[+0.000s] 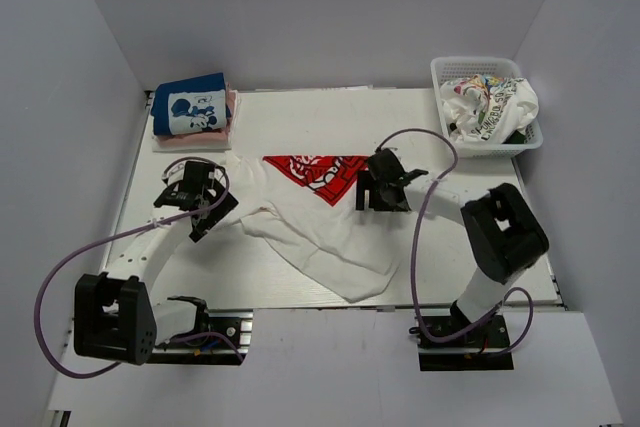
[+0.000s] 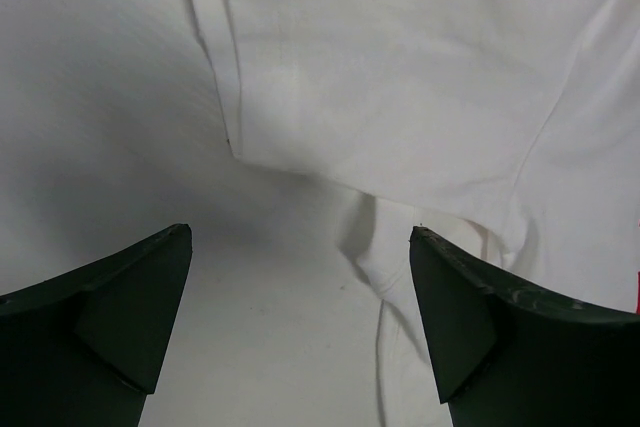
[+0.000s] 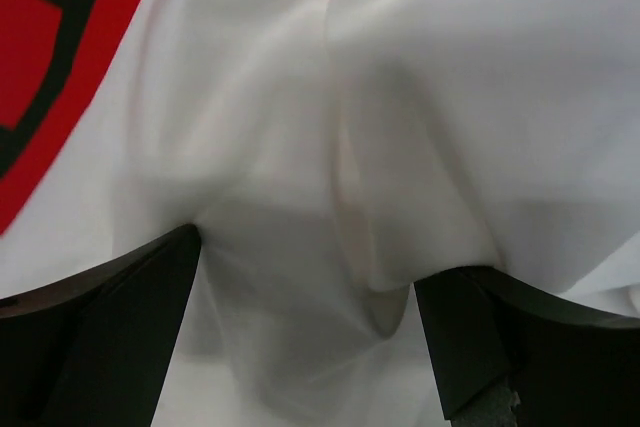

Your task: Fold and stack the t-shirts

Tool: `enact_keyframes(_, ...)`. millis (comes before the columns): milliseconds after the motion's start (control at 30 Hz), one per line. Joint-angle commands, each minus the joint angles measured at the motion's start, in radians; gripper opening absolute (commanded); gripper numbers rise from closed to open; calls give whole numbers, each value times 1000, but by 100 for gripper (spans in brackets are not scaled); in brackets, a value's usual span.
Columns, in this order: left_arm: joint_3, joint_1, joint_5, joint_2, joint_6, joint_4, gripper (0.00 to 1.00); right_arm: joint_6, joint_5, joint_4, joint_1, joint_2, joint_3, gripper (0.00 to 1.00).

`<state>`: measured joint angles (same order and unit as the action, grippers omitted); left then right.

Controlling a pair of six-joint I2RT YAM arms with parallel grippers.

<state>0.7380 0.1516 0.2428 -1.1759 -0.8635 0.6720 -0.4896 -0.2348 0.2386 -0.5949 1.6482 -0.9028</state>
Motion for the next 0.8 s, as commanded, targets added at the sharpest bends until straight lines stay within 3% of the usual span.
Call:
enact_keyframes(0,47,-6,-4,-22,21,-52,100,-11,-66,37,58,128,-85,90)
enact_keyframes(167,87,-6,68,-67,12,-3,100,80,-54,27,219,301,-293,90)
enact_keyframes(267,68,-15,69,-76,3,-17,100,204,25,-4,256,308,-413,90)
enact_keyframes(433,54,-36,39,-129,3,-74,100,333,-15,-82,202,131,-397,90)
enact_keyframes(600,15,-46,-5,-200,3,-129,100,237,-44,23,193,-52,-265,90)
enact_keyframes(733,1,-55,-23,-250,14,-176,76,145,-34,60,190,-212,-118,90)
enact_keyframes(767,1,-55,-36,-260,24,-176,61,125,-2,65,193,-237,-99,90)
